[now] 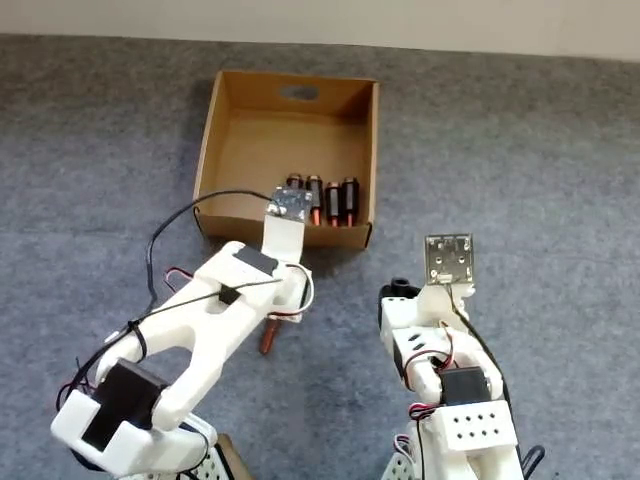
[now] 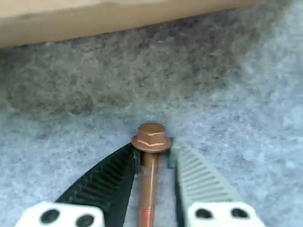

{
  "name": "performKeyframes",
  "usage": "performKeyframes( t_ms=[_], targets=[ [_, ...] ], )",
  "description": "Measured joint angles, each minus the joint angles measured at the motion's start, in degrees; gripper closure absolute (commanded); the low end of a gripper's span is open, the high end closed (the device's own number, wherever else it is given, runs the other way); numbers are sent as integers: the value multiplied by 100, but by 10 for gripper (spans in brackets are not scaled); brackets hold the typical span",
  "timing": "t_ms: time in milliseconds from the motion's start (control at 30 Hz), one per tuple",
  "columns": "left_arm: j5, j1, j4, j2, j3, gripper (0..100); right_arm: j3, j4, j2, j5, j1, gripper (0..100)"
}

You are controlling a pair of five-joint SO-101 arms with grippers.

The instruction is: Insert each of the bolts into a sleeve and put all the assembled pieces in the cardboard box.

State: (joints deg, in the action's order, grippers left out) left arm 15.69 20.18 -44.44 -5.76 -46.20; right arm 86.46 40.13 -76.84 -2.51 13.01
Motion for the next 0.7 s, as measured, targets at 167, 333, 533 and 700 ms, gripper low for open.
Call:
performKeyframes(
  t_ms=[167,333,533,700],
  targets=[
    [9,0,62,9,0,978,0,0,0,0,0,993],
    [9,0,62,-18,0,994,0,0,0,0,0,993],
    [9,-53,-563,-897,88,993,0,0,0,0,0,993],
    [9,-18,-1073,-2330,141,993,0,0,-105,0,0,993]
  ],
)
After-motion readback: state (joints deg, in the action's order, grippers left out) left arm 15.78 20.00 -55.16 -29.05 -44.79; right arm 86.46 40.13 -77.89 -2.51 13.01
